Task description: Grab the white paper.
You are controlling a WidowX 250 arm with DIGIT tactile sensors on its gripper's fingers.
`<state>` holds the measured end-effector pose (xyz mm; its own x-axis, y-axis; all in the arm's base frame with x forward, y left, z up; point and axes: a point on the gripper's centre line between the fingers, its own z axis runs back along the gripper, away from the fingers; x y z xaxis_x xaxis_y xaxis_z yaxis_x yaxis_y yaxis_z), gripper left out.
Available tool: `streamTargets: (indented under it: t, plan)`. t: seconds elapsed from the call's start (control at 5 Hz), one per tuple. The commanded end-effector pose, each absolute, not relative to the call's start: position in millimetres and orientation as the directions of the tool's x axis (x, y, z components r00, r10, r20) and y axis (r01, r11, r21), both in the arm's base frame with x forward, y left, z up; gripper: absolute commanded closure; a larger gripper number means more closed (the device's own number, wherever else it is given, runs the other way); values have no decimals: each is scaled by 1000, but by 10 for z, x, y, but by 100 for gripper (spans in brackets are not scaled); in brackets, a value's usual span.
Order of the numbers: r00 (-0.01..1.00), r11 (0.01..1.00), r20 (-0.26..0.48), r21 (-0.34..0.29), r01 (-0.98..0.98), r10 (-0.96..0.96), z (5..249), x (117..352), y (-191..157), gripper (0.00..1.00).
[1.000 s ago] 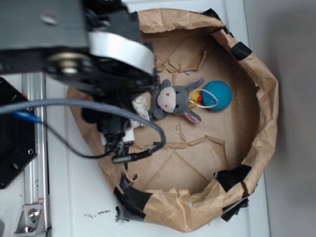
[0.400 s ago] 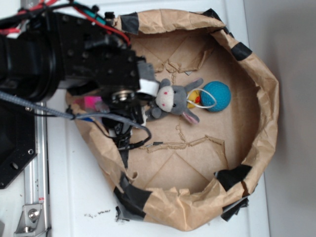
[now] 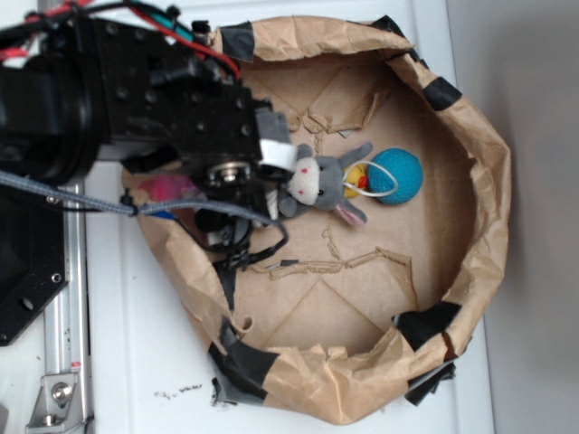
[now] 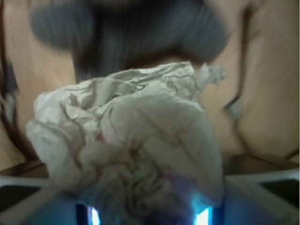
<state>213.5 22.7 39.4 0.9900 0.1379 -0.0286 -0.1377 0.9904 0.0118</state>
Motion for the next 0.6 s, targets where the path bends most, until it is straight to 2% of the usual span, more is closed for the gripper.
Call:
streamTargets:
  t: [0.0, 0.2, 0.4]
  plan:
    - [981, 992, 154, -40, -117, 122, 1450, 2398, 10, 100]
    - [976, 991, 173, -48, -125, 131, 1641, 2379, -41, 100]
    - [974, 988, 167, -62, -143, 152, 1686, 2375, -40, 100]
